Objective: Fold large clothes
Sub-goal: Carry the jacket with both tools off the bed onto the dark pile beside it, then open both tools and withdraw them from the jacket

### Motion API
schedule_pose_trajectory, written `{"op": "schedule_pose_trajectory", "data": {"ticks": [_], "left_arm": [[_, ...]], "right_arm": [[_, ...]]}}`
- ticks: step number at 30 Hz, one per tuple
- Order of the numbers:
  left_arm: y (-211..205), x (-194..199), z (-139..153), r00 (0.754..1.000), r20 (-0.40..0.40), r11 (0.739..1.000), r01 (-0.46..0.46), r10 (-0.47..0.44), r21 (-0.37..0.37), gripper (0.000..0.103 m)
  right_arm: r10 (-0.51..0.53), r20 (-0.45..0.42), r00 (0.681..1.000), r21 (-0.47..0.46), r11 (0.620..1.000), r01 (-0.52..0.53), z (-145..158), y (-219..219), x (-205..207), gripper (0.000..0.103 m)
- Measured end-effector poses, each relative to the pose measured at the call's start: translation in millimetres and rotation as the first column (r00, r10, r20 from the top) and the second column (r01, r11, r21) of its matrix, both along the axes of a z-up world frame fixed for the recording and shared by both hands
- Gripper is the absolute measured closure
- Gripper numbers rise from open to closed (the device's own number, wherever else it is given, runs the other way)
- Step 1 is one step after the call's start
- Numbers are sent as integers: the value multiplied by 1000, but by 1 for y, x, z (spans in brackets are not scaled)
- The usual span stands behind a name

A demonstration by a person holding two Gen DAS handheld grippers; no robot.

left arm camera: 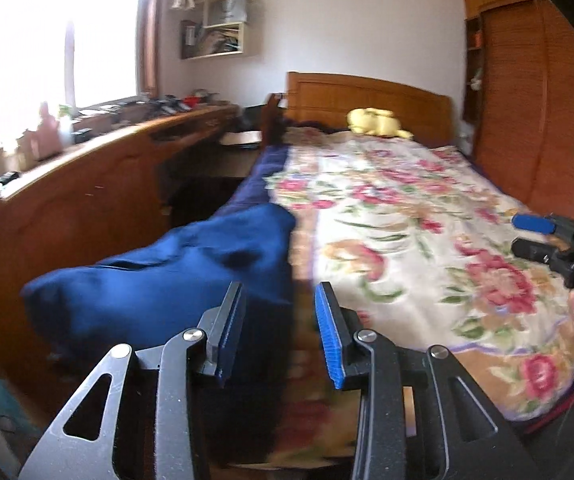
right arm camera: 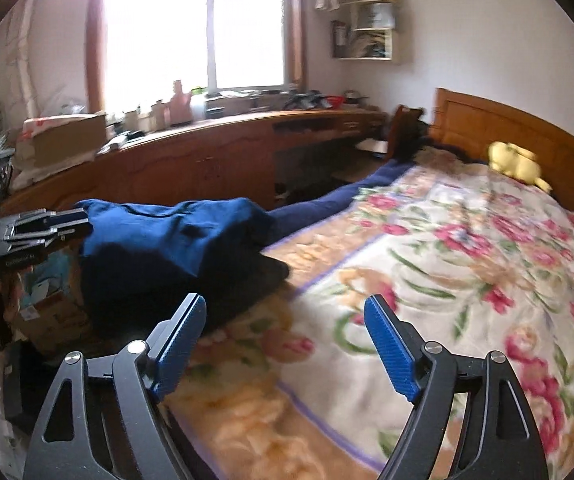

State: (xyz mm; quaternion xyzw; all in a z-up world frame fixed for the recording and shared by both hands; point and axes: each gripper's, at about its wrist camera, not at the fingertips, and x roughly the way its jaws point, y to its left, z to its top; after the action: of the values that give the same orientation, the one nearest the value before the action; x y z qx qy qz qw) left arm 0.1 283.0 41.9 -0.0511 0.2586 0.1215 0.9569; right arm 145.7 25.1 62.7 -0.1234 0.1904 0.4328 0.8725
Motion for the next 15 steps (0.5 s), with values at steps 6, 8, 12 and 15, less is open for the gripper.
{"op": "schedule_pose_trajectory", "data": {"ticks": [6, 8, 12, 15], "left_arm": [[-66, 37, -18, 996, -30, 996, 85, -85, -8, 66], [-89, 47, -22, 994, -36, 995, 104, -104, 7, 66], [-128, 59, -28, 992, -28, 991, 128, -127, 32, 66], [-155, 67, -32, 986, -25, 986, 164, -163, 27, 66]], "right_arm": [[-132, 11, 991, 0, 991, 132, -18, -55, -10, 20], [-165, 5, 986, 1, 986, 165, -25, -71, -13, 19], [-234, -13, 972, 12, 972, 234, -32, -101, -28, 15], [-280, -20, 960, 25, 959, 281, -35, -122, -38, 14]]}}
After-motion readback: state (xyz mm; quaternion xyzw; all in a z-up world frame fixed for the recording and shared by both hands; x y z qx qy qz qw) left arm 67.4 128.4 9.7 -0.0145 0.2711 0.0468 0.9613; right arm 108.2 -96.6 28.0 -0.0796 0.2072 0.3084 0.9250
